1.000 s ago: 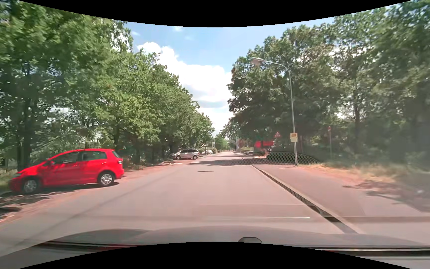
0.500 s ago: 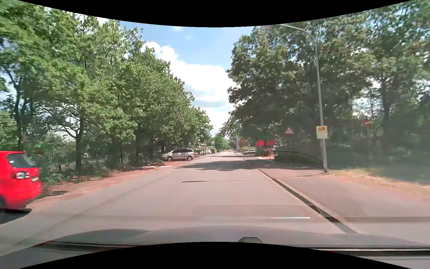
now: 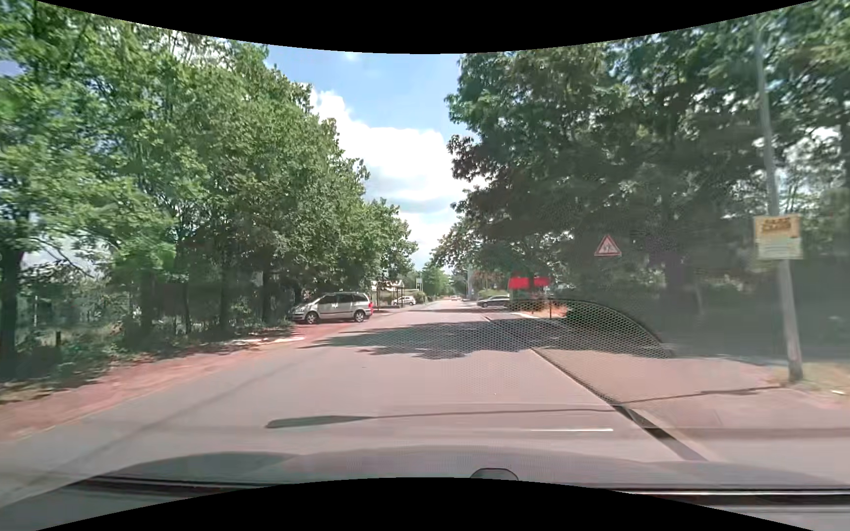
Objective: Follow the waypoints while adhering to traffic rules and regulations
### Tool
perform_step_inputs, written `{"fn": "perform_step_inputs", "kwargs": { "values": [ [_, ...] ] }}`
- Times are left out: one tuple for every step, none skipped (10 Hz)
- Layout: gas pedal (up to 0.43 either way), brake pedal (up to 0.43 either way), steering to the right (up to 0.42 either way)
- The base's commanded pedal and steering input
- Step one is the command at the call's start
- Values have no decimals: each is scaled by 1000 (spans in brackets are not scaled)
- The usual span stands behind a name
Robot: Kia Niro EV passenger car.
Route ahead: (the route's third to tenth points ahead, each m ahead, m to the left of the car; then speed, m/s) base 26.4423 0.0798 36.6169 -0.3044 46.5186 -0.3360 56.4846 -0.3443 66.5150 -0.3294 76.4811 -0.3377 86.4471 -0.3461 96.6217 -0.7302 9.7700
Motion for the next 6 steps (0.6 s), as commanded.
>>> {"fn": "perform_step_inputs", "kwargs": {
  "values": [
    [0,0,-4],
    [0,0,-4],
    [0,0,-4],
    [0,0,-4],
    [0,0,-3],
    [0,0,-3]
  ]
}}
